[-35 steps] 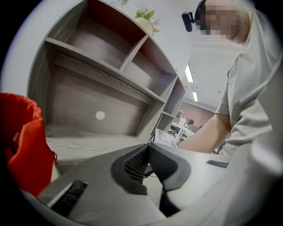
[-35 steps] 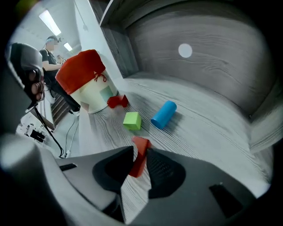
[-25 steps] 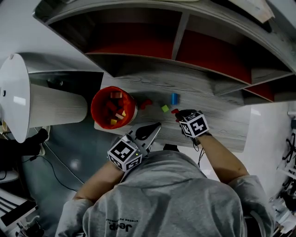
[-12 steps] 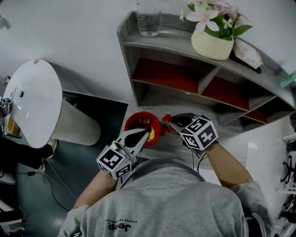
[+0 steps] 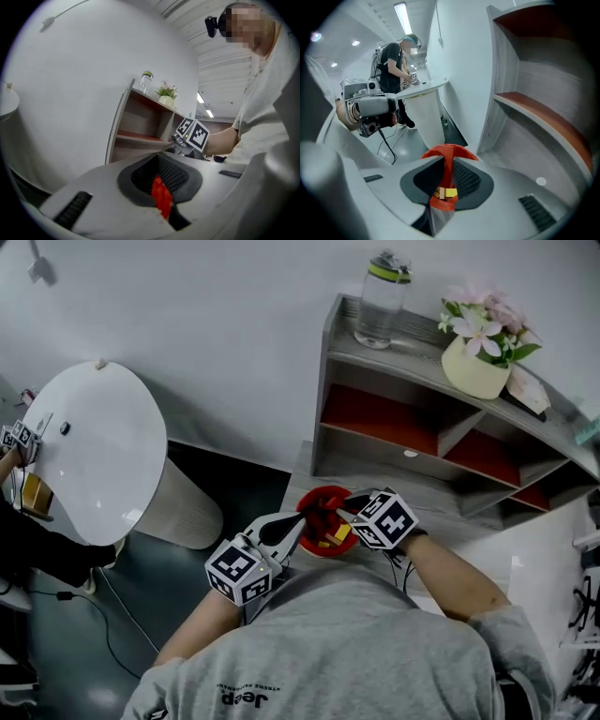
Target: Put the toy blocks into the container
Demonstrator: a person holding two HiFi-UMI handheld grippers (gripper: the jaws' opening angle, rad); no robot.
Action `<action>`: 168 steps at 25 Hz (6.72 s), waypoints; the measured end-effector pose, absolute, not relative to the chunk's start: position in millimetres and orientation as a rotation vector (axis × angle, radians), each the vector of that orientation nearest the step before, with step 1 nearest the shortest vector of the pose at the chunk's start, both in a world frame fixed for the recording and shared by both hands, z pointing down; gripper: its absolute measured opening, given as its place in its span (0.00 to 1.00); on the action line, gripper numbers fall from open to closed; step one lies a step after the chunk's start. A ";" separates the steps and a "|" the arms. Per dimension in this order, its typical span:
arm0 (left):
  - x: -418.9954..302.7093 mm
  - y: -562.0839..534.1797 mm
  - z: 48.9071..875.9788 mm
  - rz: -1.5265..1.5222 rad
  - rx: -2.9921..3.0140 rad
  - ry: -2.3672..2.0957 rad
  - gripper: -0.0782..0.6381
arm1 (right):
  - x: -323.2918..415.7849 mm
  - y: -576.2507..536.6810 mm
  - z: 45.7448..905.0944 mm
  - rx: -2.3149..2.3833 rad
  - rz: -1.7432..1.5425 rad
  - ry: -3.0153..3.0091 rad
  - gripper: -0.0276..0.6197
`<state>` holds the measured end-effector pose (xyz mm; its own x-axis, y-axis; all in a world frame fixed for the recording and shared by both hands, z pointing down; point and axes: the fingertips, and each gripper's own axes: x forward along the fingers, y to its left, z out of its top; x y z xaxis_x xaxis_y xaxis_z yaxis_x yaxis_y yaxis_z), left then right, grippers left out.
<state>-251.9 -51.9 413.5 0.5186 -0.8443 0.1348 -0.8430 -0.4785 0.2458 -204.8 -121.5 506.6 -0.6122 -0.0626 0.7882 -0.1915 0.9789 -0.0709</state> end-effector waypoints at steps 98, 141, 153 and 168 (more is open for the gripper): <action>-254.2 -59.1 463.4 0.058 2.429 -1.329 0.12 | -220.8 -122.2 567.7 0.263 0.487 -2.171 0.36; 16.8 -132.3 576.8 0.202 2.285 -1.220 0.12 | 10.9 -188.6 769.1 0.332 0.404 -2.029 0.34; -1.0 -123.6 557.5 0.129 2.302 -1.228 0.12 | 12.4 -191.7 734.3 0.365 0.420 -2.124 0.29; -150.4 -101.6 442.7 0.043 2.452 -1.350 0.12 | -106.2 -174.5 508.4 0.346 0.344 -2.378 0.29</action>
